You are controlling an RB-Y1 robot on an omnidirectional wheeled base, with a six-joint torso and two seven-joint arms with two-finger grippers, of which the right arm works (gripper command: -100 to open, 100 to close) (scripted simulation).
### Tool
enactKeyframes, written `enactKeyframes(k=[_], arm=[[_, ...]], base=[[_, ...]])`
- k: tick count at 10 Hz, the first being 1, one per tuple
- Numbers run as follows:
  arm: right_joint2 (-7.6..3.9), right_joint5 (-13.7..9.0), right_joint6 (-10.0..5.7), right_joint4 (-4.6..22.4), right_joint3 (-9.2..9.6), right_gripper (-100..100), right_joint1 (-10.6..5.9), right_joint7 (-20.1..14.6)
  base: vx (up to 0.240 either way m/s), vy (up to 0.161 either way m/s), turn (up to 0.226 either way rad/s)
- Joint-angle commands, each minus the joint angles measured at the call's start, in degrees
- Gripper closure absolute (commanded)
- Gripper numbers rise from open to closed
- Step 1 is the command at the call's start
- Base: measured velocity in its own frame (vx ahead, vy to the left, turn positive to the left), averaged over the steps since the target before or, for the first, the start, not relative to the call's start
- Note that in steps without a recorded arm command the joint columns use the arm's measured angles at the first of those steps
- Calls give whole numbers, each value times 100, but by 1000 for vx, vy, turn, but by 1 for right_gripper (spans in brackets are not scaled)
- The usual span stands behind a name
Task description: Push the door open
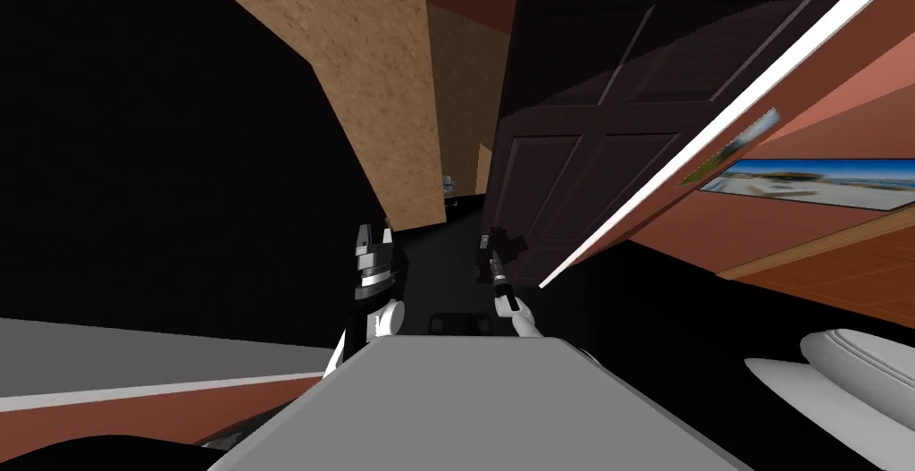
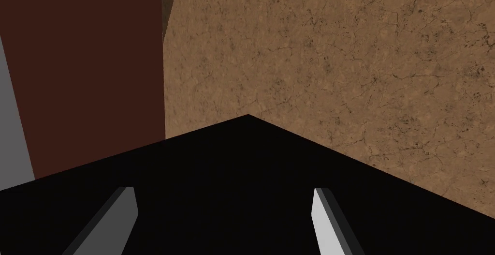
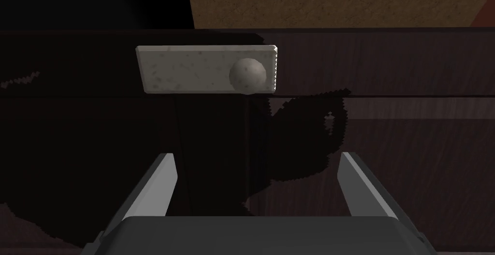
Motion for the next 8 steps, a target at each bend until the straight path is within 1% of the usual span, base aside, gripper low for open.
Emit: enactKeyframes(k=[1,2,3,6,8], arm=[[0,0,0,0,0,-100,0,0],[-42,-9,-32,8,-16,-100,15,9],[-61,-12,-51,12,-24,-100,21,14],[-86,-22,-106,23,-48,-100,41,30],[-76,-30,-150,33,-67,-100,57,42]], base=[[-108,49,-21],[83,1,27],[161,11,30],[190,-6,20],[203,9,28]])
